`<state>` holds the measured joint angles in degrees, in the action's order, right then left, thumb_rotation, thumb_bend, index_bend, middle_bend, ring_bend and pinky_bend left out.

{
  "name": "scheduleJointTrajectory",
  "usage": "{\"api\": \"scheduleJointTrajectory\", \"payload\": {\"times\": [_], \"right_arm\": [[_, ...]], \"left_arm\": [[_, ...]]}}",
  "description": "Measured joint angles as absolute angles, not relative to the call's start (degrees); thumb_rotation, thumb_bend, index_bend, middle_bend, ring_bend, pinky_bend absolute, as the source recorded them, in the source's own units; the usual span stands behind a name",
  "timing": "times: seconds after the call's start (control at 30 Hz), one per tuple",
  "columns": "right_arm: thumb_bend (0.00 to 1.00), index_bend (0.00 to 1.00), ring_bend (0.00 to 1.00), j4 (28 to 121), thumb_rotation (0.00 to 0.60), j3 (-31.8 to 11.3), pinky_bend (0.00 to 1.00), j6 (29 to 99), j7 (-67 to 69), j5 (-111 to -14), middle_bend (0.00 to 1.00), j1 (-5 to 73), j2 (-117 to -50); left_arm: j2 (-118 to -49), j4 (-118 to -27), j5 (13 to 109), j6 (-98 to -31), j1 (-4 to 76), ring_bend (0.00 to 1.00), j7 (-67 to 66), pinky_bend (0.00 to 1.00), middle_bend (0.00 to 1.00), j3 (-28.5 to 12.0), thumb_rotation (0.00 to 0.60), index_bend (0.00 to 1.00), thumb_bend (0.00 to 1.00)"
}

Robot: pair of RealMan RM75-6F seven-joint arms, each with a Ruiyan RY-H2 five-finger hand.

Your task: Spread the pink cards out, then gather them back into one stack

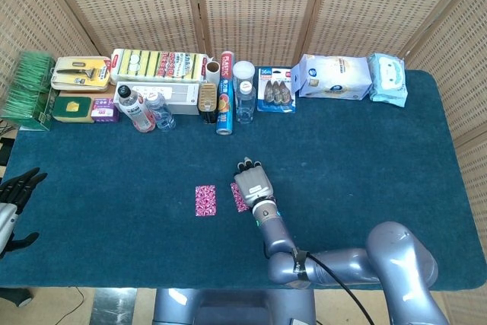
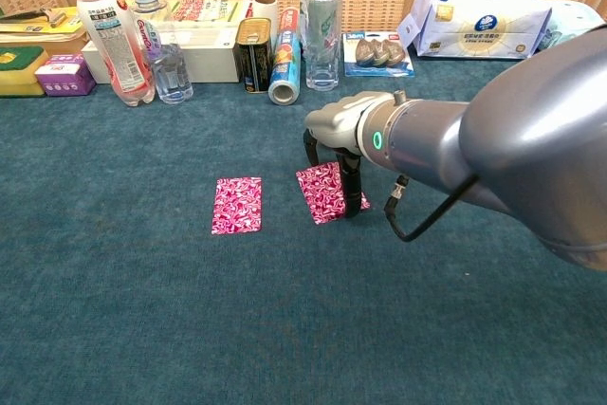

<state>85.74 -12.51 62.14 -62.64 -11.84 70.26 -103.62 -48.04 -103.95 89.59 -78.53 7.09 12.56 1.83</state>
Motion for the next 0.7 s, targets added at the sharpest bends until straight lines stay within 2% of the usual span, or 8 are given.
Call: {"api": "scheduleJointTrajectory", "payload": {"times": [0.33,0.7], "right_arm": [[0.09,0.23,0.03,86.46,0.6,-13.26,0.18,63.08,-63.96,-9.12,0.1,70.62,-103.46],[0.09,0.22,0.03,92.06,0.6,-14.68,0.18,64.06,-62.48,-11.59,0.09,70.87,-102.69]], "left_arm": [[-47.88,-103.68,89.7,-78.74,7.02,0.0,13.34,0.05,0.0,1.9,0.6,0.0,0.05],[-47.96,-103.76,90.07,-78.69,7.07,0.0,12.97,0.05,0.0,2.08,0.6,0.0,0.05]]}}
